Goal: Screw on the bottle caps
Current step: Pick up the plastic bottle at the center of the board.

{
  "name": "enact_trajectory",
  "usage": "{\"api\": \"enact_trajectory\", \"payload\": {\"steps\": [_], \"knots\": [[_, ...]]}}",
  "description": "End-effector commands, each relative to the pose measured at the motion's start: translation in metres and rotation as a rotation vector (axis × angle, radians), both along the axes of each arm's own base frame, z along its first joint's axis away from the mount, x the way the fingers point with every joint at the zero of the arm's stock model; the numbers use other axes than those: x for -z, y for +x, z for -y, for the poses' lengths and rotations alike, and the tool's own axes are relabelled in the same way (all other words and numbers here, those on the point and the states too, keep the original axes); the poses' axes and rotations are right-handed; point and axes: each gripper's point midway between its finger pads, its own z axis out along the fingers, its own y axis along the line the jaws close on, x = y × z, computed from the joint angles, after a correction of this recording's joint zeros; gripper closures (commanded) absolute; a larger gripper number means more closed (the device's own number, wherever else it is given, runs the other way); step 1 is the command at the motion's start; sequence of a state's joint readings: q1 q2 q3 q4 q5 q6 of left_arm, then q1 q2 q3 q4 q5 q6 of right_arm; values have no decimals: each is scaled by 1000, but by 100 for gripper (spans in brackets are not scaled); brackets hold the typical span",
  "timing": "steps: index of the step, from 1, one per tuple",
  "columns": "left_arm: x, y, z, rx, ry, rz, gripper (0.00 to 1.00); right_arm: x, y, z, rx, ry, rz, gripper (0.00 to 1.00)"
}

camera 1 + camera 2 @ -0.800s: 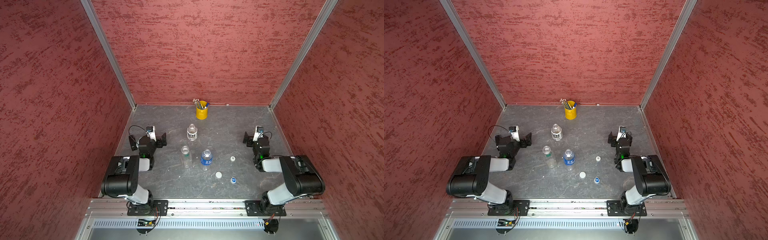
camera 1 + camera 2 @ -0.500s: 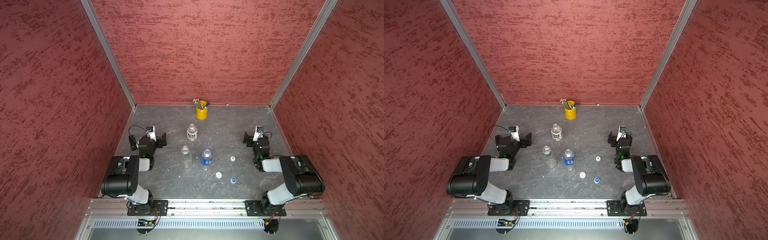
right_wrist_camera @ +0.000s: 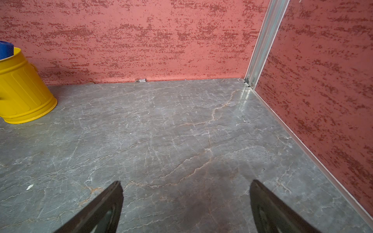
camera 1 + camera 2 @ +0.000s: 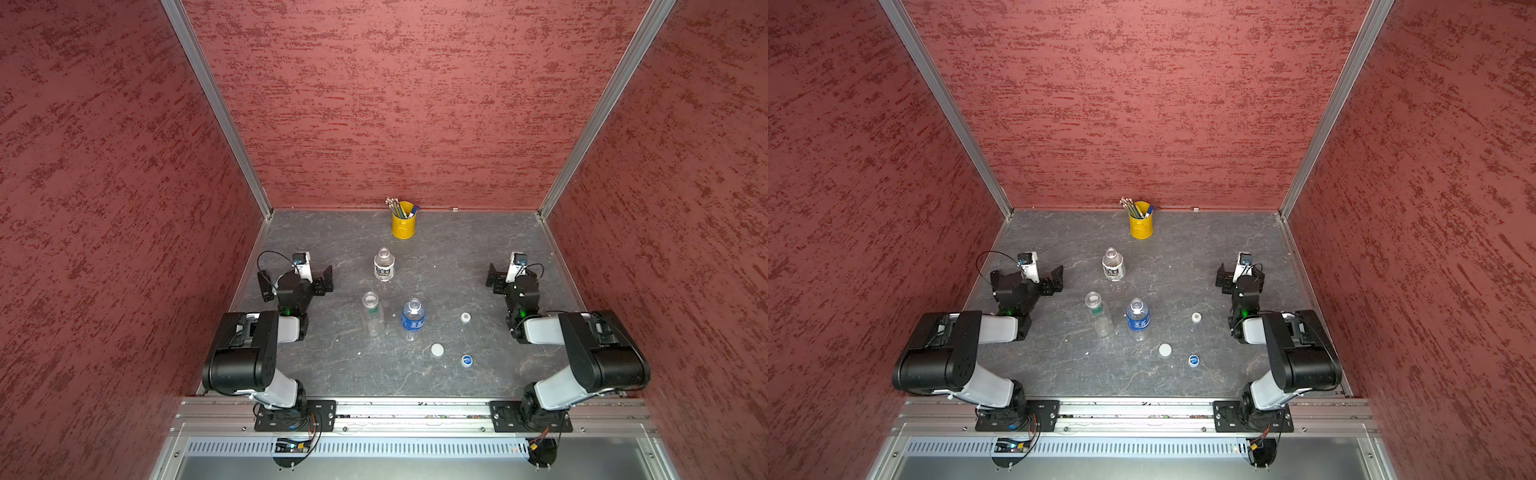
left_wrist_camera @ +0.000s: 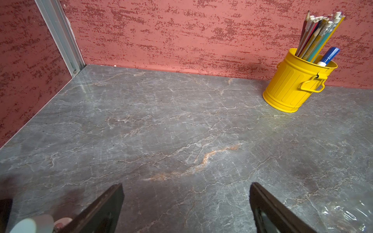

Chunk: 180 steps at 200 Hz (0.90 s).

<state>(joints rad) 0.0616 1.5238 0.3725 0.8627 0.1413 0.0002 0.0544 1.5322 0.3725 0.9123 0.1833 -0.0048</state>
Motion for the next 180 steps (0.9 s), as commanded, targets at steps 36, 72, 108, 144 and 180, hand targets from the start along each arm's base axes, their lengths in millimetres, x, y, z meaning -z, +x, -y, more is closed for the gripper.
{"api": "enact_trajectory", "payload": {"steps": [36,72,108,144,180], "knots": [[-87,-12,9,48,44,-48,0,-72,-14,-18,-81,88,-73,1],[-137,-47,50,250,28,-103,0,-100,-41,-54,-197,158,-263,1],[-185,-99,139,549,72,-58,0,-119,-87,-119,-362,168,-481,1],[-214,-147,205,794,61,-33,0,-137,-135,-193,-571,54,-595,1],[-197,-162,228,850,74,1,0,-127,-165,-256,-681,-62,-733,1]]}}
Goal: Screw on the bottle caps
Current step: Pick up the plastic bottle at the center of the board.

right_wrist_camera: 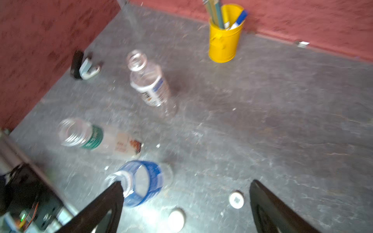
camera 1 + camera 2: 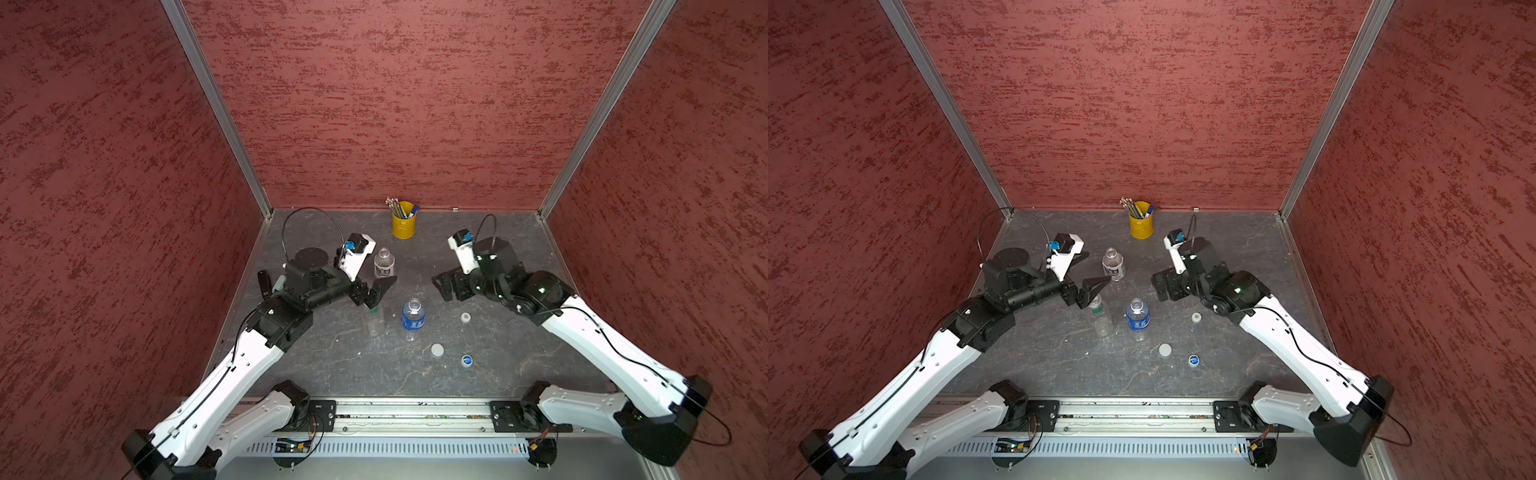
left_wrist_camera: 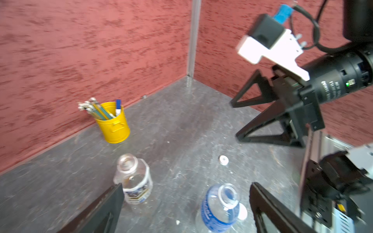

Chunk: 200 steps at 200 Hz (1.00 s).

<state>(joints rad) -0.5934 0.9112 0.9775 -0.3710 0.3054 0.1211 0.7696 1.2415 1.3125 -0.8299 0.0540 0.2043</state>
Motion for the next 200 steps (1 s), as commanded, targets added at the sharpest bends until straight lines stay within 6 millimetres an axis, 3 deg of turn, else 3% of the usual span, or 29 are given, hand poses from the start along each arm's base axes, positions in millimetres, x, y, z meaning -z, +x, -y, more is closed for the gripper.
{"api": "enact_trajectory", "payload": {"steps": [1,19,37,55,98,133,162,176,200], "knots": [[22,-6,3,3,19,-20,0,27,-26,-9,-15,-147,-134,1],[22,-10,0,-10,-44,-22,0,30,-36,-31,-50,-171,-170,3],[26,-13,-7,-30,-74,-28,0,37,-39,-40,-41,-195,-207,7],[33,-15,-13,-41,-82,-46,0,50,-38,-48,-23,-227,-250,16],[36,-19,-25,-66,-105,-53,0,62,-30,-65,-2,-271,-268,38],[40,-23,-25,-55,-101,-67,0,66,-28,-66,13,-284,-277,54],[40,-26,-23,-30,-104,-58,0,64,-29,-62,23,-293,-274,77],[39,-30,-17,9,-101,-46,0,58,-29,-59,27,-287,-266,86],[35,-38,0,113,-107,12,0,33,-29,-42,44,-278,-224,91]]}}
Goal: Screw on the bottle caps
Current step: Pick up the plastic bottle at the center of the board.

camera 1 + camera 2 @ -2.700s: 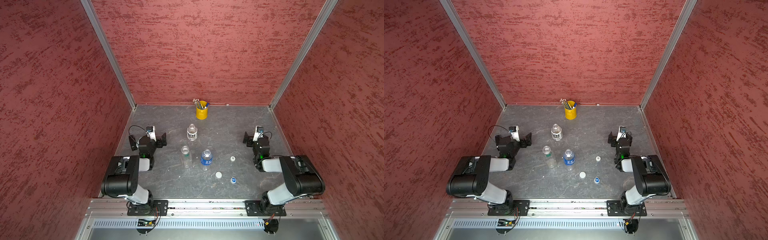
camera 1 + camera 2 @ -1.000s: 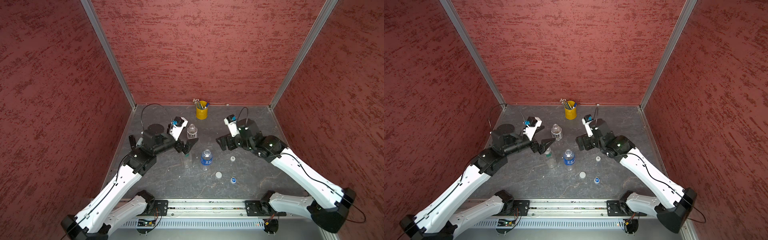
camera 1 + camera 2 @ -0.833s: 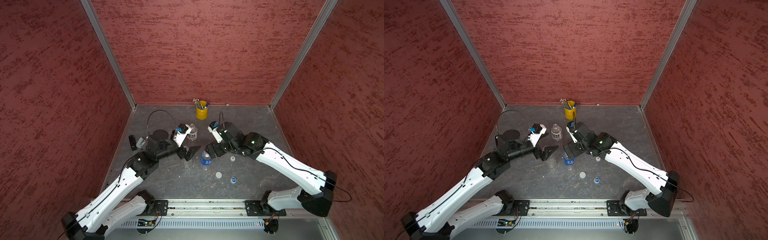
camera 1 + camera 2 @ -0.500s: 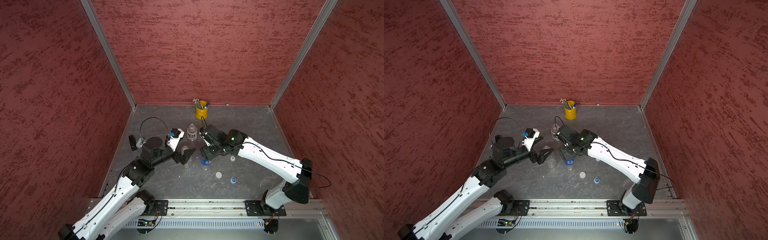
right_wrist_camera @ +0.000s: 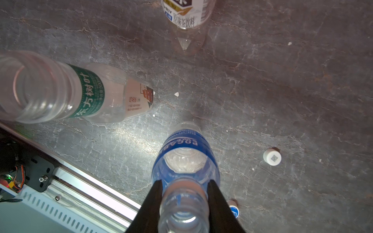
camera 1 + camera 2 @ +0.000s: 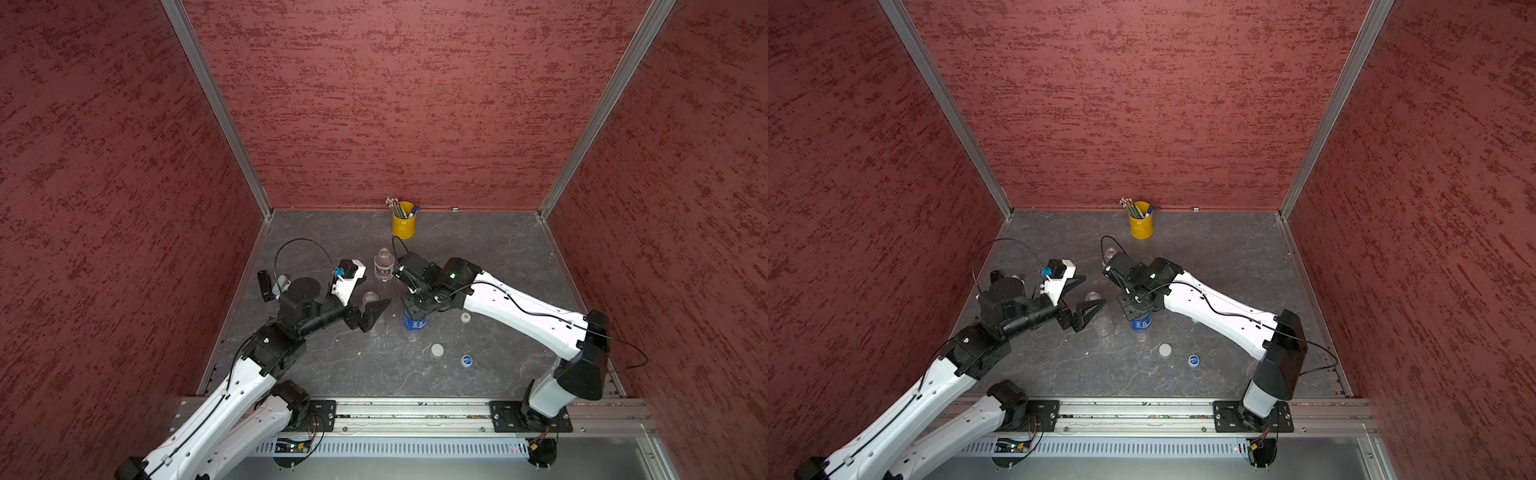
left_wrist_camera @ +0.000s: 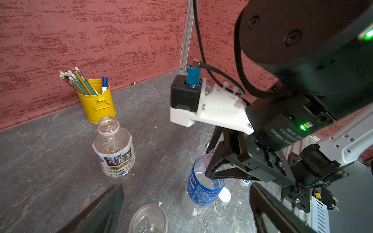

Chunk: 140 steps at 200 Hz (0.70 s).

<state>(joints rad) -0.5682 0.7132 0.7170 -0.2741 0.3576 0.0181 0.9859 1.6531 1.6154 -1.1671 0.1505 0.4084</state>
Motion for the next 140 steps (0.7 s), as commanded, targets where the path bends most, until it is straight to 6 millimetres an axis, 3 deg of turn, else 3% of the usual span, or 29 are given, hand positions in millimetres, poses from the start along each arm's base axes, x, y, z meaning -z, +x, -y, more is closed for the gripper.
{"api": "enact_trajectory", "payload": {"steps": [1,48,77,101,140], "knots": [[-9,-11,18,115,-22,81,0,-41,2,19,26,23,76,91],[-14,-12,68,265,3,258,0,-118,-9,56,51,207,146,92],[-22,0,85,281,-51,336,0,-146,-19,65,46,296,169,92],[-17,7,99,322,-31,338,0,-161,-26,67,31,363,180,92],[-17,4,119,415,-31,390,0,-160,-31,59,15,403,141,93]]}}
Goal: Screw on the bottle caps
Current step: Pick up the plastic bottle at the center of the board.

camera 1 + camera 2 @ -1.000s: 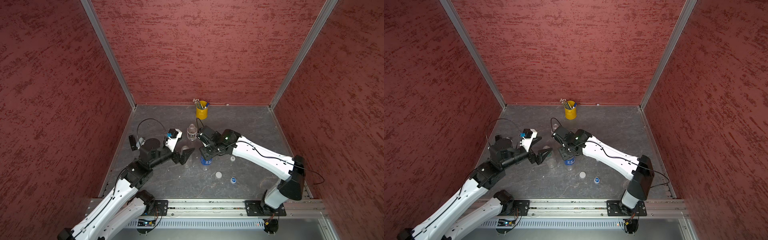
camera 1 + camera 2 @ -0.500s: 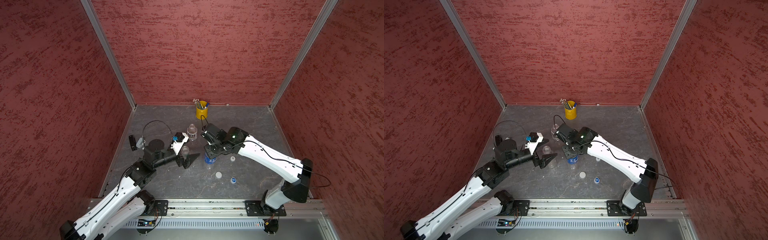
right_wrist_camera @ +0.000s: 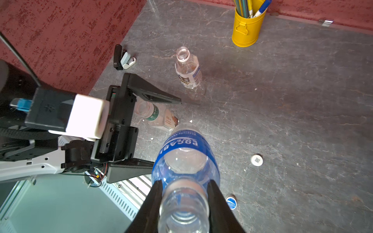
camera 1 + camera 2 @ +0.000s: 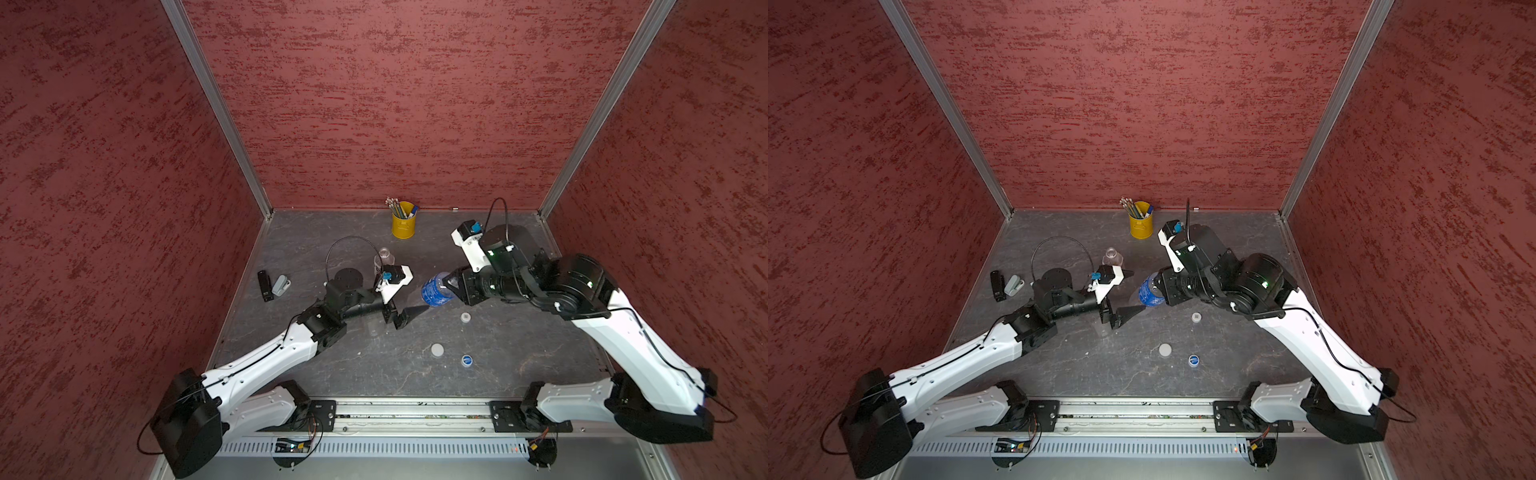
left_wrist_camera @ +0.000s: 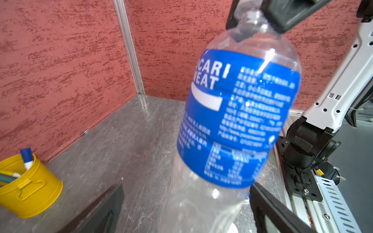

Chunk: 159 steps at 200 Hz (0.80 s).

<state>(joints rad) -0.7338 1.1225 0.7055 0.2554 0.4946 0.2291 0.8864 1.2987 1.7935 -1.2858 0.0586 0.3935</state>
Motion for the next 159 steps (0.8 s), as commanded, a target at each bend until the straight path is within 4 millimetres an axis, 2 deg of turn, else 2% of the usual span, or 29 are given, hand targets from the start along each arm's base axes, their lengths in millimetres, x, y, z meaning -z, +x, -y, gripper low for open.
{"api": "enact_trajectory", "payload": {"steps": [1,32,102,137,159], "knots": [[-30,-8,15,85,-49,131,0,3,-5,-8,-33,30,-40,93],[-33,-14,27,129,-44,186,0,-3,-2,-15,-39,65,-31,92],[-30,-8,25,93,-65,221,0,-15,7,-10,2,126,-22,92],[-21,-12,27,123,-35,219,10,-14,6,-13,-11,149,-46,92],[-24,-12,28,124,-34,246,15,-10,6,-16,-21,150,-61,92]]}}
